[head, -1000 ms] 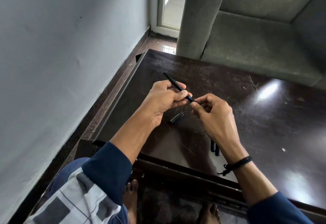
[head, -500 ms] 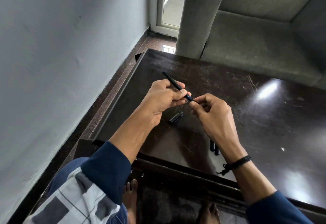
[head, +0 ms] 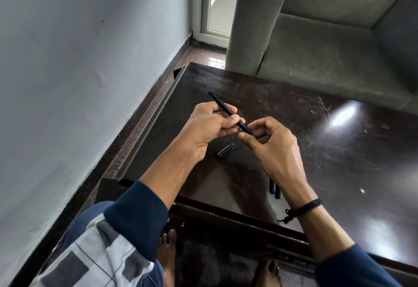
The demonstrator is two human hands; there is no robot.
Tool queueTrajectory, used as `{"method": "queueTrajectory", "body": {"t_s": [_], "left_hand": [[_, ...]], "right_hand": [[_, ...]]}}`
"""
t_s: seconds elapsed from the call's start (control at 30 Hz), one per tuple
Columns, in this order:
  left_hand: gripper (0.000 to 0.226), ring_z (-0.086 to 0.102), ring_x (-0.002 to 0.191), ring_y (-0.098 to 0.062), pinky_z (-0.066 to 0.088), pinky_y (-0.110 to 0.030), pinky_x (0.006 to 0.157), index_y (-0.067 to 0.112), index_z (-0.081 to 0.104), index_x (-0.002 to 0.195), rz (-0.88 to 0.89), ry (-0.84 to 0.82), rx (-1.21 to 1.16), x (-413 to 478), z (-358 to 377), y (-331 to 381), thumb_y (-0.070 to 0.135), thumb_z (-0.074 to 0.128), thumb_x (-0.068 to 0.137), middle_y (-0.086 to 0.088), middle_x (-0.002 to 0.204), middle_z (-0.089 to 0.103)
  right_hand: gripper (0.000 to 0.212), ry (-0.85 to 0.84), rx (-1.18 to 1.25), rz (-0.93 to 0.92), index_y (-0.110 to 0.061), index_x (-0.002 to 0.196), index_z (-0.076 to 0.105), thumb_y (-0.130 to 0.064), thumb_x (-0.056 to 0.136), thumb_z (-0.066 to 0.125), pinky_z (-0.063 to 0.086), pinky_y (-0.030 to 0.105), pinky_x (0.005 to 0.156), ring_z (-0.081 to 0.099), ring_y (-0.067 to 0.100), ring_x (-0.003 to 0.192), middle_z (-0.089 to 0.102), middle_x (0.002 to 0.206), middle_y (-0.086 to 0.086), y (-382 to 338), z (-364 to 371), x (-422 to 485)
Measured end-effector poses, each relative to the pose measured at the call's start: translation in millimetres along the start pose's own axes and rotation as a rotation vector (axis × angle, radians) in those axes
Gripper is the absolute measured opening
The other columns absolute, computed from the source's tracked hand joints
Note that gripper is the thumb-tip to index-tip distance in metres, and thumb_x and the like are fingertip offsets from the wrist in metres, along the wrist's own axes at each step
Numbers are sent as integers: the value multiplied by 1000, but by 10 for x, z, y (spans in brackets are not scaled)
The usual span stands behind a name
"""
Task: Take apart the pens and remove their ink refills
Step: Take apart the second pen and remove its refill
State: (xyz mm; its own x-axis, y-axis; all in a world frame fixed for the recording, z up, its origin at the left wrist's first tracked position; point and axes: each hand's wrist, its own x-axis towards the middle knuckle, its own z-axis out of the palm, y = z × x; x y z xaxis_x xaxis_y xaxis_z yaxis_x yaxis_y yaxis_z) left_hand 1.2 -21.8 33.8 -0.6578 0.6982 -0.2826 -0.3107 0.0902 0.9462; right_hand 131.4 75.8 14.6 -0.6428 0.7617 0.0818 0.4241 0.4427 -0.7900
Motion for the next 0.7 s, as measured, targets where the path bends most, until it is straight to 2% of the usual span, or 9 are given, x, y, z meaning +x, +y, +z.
{"method": "queueTrajectory", "body": {"t_s": [0.1, 0.27, 0.33, 0.4, 0.47, 0.57, 0.7], "left_hand": [[19, 74, 87, -22, 63, -29, 79, -4, 66, 111, 1, 0, 13, -14, 17, -5, -7, 65, 92, -22, 103, 75], [18, 74, 87, -22, 63, -29, 79, -2, 66, 109, 4, -2, 4, -6, 12, -5, -7, 65, 92, -22, 104, 75], [18, 74, 84, -21, 63, -28, 79, -3, 65, 109, 4, -2, -1, -3, 4, -5, -7, 64, 92, -23, 103, 75], [17, 74, 82, -20, 63, -28, 79, -2, 65, 108, 6, -6, -5, -1, 5, -11, -8, 64, 92, -22, 102, 75], [17, 74, 82, -20, 62, -29, 80, -2, 65, 108, 6, -9, 2, 2, 12, -15, -8, 64, 92, -22, 102, 75], [15, 74, 82, -19, 62, -29, 80, 1, 66, 104, 6, -9, -2, 8, 17, -20, -7, 65, 92, -23, 103, 75], [15, 74, 83, -19, 62, -29, 80, 1, 66, 105, 8, -12, -2, 14, 9, -18, -7, 64, 92, -23, 103, 75]], "right_hand": [[11, 13, -26, -3, -30, 87, 68, -32, 88, 78, 58, 36, 70, 67, 9, 71, 70, 75, -11, 9, -1, -4], [9, -7, -31, -9, -29, 87, 70, -34, 95, 70, 58, 38, 74, 69, 8, 70, 72, 72, -11, -4, 10, 1], [7, -9, -6, -7, -31, 91, 69, -36, 92, 74, 58, 36, 71, 68, 8, 72, 71, 75, -10, -14, 3, -2], [13, -2, -14, -13, -32, 92, 68, -35, 87, 79, 55, 31, 67, 66, 7, 72, 69, 76, -11, -15, -5, -11], [12, 7, -29, -7, -30, 91, 68, -32, 87, 79, 55, 32, 68, 65, 8, 71, 68, 75, -12, -8, -7, -12], [6, -7, -33, -2, -28, 90, 69, -30, 92, 73, 58, 38, 72, 68, 11, 72, 71, 75, -10, -4, -1, -8], [12, -45, -45, -2, -29, 89, 70, -32, 99, 64, 57, 37, 73, 68, 7, 71, 72, 72, -12, -2, 3, 4]]}}
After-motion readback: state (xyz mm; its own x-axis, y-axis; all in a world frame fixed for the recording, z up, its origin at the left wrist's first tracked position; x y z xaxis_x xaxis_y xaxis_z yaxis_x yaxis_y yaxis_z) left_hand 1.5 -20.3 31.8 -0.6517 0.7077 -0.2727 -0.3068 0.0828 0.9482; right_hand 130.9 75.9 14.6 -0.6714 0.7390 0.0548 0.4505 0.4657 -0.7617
